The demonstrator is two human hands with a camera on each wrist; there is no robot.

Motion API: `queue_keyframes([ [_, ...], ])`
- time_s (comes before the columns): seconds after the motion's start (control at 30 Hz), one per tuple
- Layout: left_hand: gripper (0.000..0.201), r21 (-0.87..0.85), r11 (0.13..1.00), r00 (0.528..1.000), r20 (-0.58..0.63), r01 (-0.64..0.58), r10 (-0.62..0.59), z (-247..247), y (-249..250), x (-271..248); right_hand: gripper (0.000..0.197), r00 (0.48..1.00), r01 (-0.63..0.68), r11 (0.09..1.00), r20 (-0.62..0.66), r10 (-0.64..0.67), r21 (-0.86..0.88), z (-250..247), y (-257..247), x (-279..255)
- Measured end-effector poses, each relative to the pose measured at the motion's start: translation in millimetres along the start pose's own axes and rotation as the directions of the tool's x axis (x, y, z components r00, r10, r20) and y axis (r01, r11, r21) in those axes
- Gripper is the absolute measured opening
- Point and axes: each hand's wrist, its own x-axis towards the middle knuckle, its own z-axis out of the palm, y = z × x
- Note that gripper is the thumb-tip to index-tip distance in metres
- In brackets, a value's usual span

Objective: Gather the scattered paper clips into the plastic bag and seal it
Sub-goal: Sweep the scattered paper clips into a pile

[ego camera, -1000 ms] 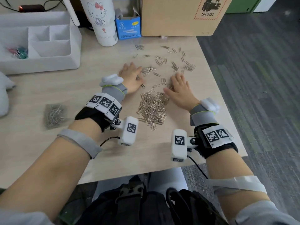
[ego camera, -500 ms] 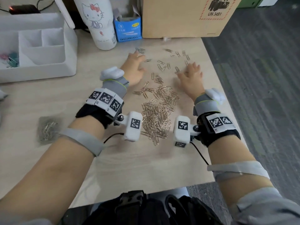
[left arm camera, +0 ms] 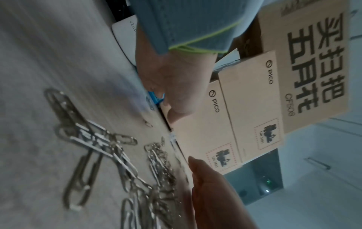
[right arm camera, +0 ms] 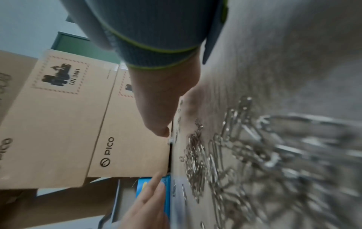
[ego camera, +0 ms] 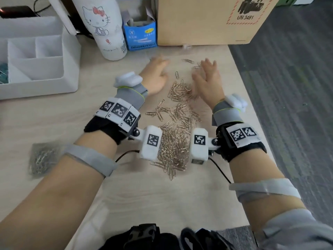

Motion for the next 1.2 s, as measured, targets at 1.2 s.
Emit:
queue_keyframes([
  [1.2,0.037,-0.347,0.935,0.977,0.163,-0.075,0.139,26,-9,-114,0.027,0.929,0.023,0.929,0.335,-0.157,0.369,-2,-7,-116],
])
